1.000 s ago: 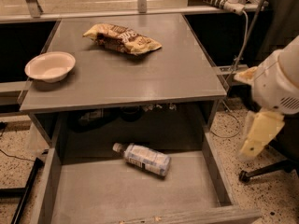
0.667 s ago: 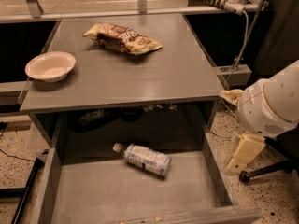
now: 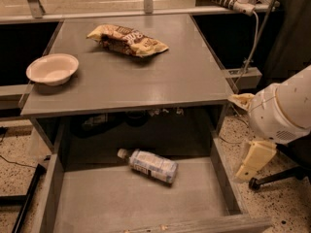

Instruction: Pick blue plastic bottle from top drawer and place on counter

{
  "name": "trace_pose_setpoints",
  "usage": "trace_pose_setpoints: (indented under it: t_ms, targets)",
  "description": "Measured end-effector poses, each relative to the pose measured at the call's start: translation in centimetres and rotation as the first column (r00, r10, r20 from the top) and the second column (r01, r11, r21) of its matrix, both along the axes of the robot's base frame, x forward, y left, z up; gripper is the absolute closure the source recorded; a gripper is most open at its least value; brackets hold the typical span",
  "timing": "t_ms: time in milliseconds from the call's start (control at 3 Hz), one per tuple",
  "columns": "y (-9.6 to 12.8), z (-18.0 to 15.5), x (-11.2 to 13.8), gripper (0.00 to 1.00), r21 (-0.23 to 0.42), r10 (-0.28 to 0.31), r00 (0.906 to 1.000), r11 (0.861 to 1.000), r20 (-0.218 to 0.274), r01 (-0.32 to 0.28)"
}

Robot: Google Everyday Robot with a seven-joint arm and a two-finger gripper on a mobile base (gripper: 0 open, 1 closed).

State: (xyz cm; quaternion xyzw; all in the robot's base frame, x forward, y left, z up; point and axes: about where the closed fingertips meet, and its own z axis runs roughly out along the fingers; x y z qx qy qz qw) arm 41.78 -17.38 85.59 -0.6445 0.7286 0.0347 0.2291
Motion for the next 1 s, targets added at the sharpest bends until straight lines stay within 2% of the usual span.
trace_pose_setpoints:
  t_ms: [333, 1000]
  targets:
    - [1.4, -2.6, 0.3, 0.00, 0.054, 0.023, 0.9997, 0.998, -0.006, -0.022]
    - [6.5, -11.1, 1.9, 0.00, 0.195, 0.084, 0.9963, 0.978, -0.020, -0.079]
